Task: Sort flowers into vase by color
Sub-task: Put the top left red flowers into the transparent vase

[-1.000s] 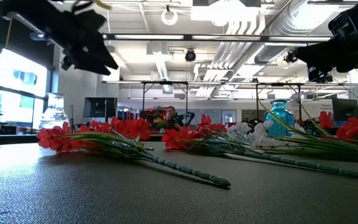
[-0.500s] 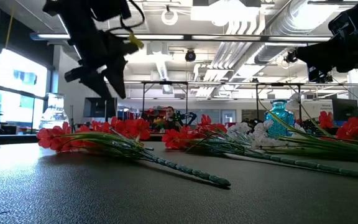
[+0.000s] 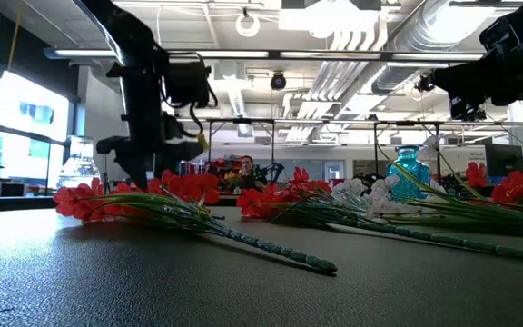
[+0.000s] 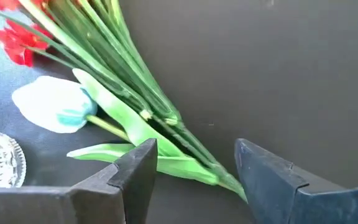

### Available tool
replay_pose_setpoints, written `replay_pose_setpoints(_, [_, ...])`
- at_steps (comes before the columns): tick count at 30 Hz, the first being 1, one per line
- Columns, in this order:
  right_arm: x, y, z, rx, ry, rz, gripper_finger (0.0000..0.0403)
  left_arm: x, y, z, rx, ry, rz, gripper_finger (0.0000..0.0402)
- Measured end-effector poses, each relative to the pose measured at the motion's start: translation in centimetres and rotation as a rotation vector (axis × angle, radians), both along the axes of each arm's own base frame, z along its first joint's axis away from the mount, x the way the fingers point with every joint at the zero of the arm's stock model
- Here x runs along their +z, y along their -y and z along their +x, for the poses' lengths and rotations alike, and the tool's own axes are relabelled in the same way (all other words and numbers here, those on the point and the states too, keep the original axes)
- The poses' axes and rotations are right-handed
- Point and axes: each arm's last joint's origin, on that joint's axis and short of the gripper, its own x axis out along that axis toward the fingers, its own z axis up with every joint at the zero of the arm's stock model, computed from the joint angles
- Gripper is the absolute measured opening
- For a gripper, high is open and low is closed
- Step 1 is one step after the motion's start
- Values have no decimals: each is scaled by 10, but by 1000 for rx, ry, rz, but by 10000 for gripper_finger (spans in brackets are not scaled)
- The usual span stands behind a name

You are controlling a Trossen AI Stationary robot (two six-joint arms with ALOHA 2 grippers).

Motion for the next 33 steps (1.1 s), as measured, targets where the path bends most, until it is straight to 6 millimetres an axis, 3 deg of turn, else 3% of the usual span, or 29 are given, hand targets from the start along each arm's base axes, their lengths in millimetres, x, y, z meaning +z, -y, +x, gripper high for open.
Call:
replay_pose_setpoints(9, [0,0,0,0,-1,0,0,1,4,1,11,-3,30,209])
replay_pose_setpoints(33, [0,0,0,0,-1,0,0,2,-16,2,58,89,43,159])
